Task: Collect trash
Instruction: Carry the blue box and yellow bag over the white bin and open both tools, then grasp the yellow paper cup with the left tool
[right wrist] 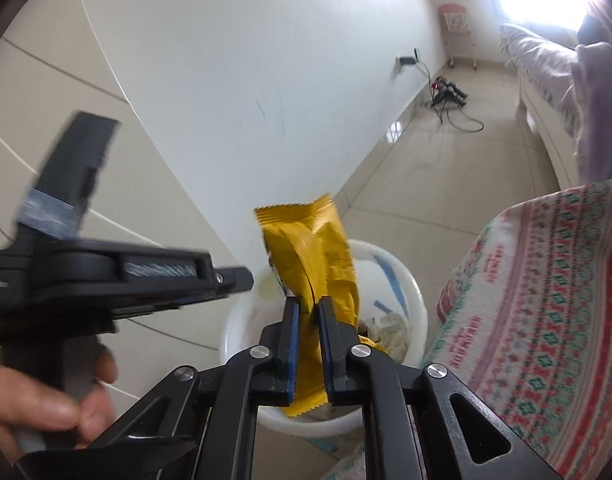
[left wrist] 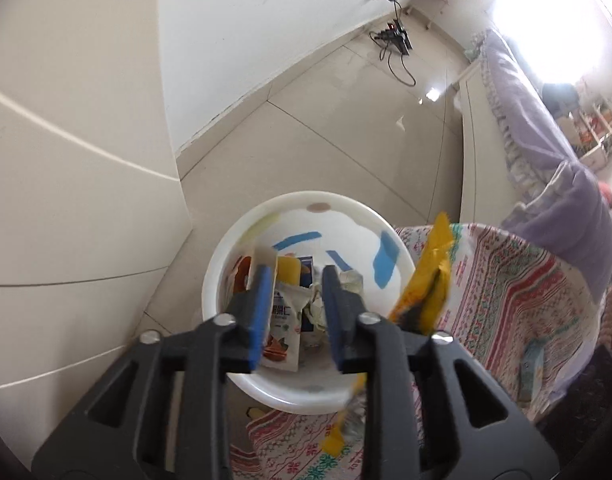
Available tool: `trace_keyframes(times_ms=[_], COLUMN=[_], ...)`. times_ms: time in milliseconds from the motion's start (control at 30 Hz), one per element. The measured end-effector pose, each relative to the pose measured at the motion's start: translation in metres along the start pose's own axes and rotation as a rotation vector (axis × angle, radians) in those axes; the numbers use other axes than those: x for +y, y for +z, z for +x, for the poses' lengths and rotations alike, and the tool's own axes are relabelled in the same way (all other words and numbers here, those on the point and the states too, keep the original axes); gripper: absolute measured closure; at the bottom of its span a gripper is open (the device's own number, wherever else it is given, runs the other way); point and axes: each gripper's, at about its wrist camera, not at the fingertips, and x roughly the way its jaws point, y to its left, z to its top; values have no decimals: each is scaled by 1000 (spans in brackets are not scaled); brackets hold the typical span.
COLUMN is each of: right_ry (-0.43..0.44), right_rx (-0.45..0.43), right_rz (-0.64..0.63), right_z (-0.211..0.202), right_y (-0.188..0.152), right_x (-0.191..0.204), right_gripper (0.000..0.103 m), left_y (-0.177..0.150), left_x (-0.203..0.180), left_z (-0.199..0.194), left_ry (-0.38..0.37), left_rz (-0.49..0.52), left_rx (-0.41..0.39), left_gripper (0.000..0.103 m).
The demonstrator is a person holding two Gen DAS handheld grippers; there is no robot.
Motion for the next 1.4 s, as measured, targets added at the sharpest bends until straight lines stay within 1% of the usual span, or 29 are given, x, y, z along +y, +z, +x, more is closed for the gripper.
trace_keyframes(times_ms=[100, 167, 300, 433, 533, 667, 733, 833, 867, 900, 933, 967, 1000, 1033, 1067, 1100, 1167, 1200, 1267, 1333, 1367, 1400], right_ry=[-56, -50, -65, -49, -60, -82, -90, -109, -119, -132, -144, -154, -160, -166, -178, -193, -264, -287, -334, -342, -341, -354], right_rx=[46, 44, 47, 21, 8, -19, -32, -49, -57, -61, -64, -73, -86, -110, -152, -183, -252, -251, -218, -223, -228, -228], right_rz=[10, 34, 54, 80, 92, 106, 102, 96, 98, 100, 102, 106, 111, 124, 156, 188, 302, 343, 452, 519, 551, 568], right_z=[15, 14, 10, -12, -35, -83, -111, -149, -161, -172, -188, -207, -224, -242, -264, -277, -301, -305, -311, -318, -321, -323], right_y=[-3, -9, -17, -21, -23, -24, -25, -23, -21, -19, -21, -25, -27, -32, -40, -46, -62, -68, -79, -88, -92, -95], right_x=[-4, -10, -19, -30, -38, -49, -50, -55, -62, -66, -74, -83, -92, -103, -120, -133, -173, -188, -224, -250, -263, -270], right_gripper=[89, 89, 89, 89, 89, 89, 87, 77, 69, 55, 50, 46, 45, 44, 40, 34, 31, 31, 31, 31, 31, 31], left_y=[1, 1, -1, -5, -8, -15, -23, -39, -44, -51, -58, -67, -78, -88, -103, -115, -141, -155, -181, -211, -222, -235], left_x=[3, 2, -3, -12, -21, -40, -57, -86, -97, -107, -117, -127, -140, -152, -169, -180, -205, -218, -241, -265, -274, -283], left_z=[-7, -10, -9, -12, -16, -17, -17, -19, -19, -18, -18, -19, -21, -22, -23, -22, -19, -18, -19, -20, -21, -22], left_ry=[4, -5, -34, -54, -67, -96, -123, -156, -166, -176, -189, -208, -232, -253, -273, -282, -306, -323, -366, -409, -422, -439], left_rz=[-13, -16, -5, 12, 34, 84, 129, 213, 236, 256, 275, 300, 338, 377, 437, 481, 577, 627, 725, 838, 879, 916], left_rx=[-29, -37, -24, -27, -37, -24, -13, -6, 1, 17, 33, 49, 63, 72, 87, 100, 141, 166, 210, 245, 255, 265], left_gripper=[74, 74, 74, 74, 74, 74, 74, 72, 70, 65, 62, 56, 53, 52, 51, 51, 51, 51, 51, 46, 41, 40])
